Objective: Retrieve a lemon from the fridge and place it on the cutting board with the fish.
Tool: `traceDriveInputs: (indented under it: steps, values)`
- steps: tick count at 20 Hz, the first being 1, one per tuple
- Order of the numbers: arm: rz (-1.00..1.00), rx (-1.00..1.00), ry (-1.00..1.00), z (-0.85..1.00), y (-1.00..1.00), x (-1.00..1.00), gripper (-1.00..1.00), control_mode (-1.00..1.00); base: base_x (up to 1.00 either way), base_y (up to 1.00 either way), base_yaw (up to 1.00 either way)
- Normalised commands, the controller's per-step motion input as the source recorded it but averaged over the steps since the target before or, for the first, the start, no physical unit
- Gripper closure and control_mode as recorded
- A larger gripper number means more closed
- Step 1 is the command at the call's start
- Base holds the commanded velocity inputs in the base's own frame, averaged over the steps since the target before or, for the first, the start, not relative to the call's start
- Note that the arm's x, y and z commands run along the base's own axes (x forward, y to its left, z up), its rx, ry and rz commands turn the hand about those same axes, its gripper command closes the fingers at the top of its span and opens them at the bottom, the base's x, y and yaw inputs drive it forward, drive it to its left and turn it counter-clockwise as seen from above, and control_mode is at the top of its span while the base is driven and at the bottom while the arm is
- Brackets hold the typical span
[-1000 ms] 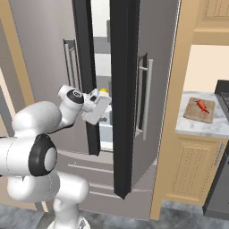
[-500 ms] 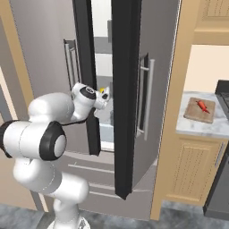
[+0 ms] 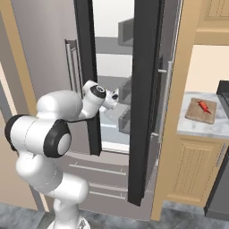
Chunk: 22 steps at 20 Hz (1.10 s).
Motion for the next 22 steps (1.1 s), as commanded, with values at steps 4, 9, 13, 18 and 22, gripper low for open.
traceDriveInputs:
  steps: [4,9,13,18,22]
  values:
    - [-0.07,0.10,0.00,-0.01,-1.00,-0.22,-1.00,-1.00,0.00,0.00,0.00]
    - [0.03,0.04,-0.01,0.00,-0.91,-0.03,-1.00,-1.00,0.00,0.00,0.00]
    - [0.05,0.00,-0.01,0.00,-0.20,-0.01,-1.00,-1.00,0.00,0.00,0.00]
    - [-0.01,-0.10,0.03,0.00,0.63,0.01,-1.00,-1.00,0.00,0.00,0.00]
    - [-0.04,-0.11,0.10,0.00,0.78,0.08,-1.00,-1.00,0.00,0.00,0.00]
